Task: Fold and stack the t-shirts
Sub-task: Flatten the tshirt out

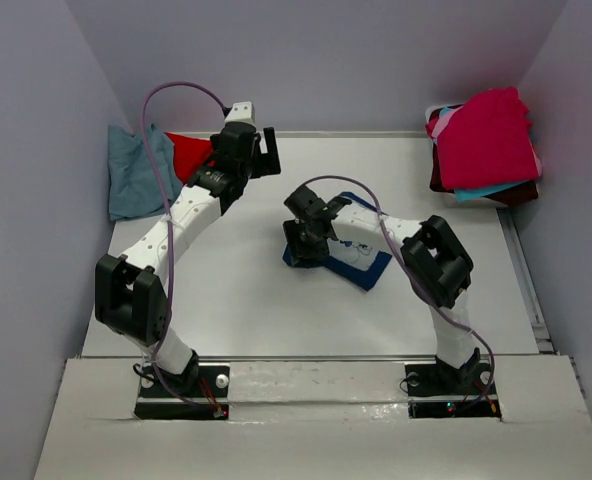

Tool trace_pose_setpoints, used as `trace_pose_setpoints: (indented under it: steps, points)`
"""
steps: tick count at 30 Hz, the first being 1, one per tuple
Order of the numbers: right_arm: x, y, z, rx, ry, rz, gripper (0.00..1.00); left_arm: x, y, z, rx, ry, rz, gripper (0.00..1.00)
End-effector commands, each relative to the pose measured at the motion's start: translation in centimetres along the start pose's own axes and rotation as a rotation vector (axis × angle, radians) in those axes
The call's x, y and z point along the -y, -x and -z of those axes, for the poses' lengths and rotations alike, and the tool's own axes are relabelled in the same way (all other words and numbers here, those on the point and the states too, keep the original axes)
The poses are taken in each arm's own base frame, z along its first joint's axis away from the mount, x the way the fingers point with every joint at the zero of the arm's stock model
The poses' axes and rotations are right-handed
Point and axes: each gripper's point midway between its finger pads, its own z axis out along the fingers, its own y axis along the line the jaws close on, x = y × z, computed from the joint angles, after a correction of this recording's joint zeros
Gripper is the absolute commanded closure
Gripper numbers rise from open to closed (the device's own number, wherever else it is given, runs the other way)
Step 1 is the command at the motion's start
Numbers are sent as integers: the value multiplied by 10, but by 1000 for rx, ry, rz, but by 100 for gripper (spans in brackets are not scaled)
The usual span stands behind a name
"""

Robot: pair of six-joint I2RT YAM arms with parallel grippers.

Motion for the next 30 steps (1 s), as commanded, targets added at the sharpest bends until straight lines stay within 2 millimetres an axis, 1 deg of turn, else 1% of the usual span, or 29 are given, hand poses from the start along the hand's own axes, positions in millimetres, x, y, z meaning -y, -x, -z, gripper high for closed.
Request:
trace_pose_setpoints:
  steps: [1,5,6,10,12,13,14,15,16,17,18,19,22,24,25,26,27,28,29,30]
  points:
    - [-18,4,-4,22,-3,20,42,-1,11,7,35,3,21,1]
    - [-19,6,-11,6,-9,27,42,-4,11,4,28,28,21,1]
    - [-22,10,-13,8,-6,35,42,-6,7,0,15,46,20,1]
    - [-19,10,-17,-14,-30,56,42,-6,4,-9,-20,70,13,1]
    - [-19,11,-22,-21,-34,61,45,-6,4,-14,-29,82,15,1]
    - [-17,8,-25,-35,-42,60,56,-6,6,-14,-29,86,22,1]
    - [-18,9,-23,-37,-43,59,65,-6,5,-15,-34,93,25,1]
    - [-19,11,-23,-35,-42,59,81,-8,3,-17,-42,102,23,1]
    - [-20,12,-23,-34,-41,60,86,-8,3,-17,-44,106,23,1]
    - [-16,15,-23,-22,-68,67,91,-9,2,-19,-44,115,29,1]
    - [-18,22,-22,-9,-73,72,93,-12,3,-20,-37,137,31,1]
    - [-17,25,-20,-8,-81,78,93,-14,3,-21,-31,150,36,1]
    - [-20,39,-4,37,-87,98,93,-28,16,-26,4,182,81,1]
    - [-23,47,9,70,-82,96,93,-33,18,-24,4,196,103,1]
    - [-32,54,26,101,-47,89,93,-39,19,-21,15,222,100,1]
    - [-34,58,36,120,-36,87,93,-44,21,-17,26,243,96,1]
    - [-39,65,56,149,-24,71,93,-50,30,-4,52,260,75,1]
    - [-43,73,77,174,-20,56,93,-53,30,0,68,265,61,1]
    - [-45,77,89,190,-17,53,93,-55,35,6,90,264,54,1]
    - [-43,78,101,198,-27,50,93,-55,46,21,130,249,61,1]
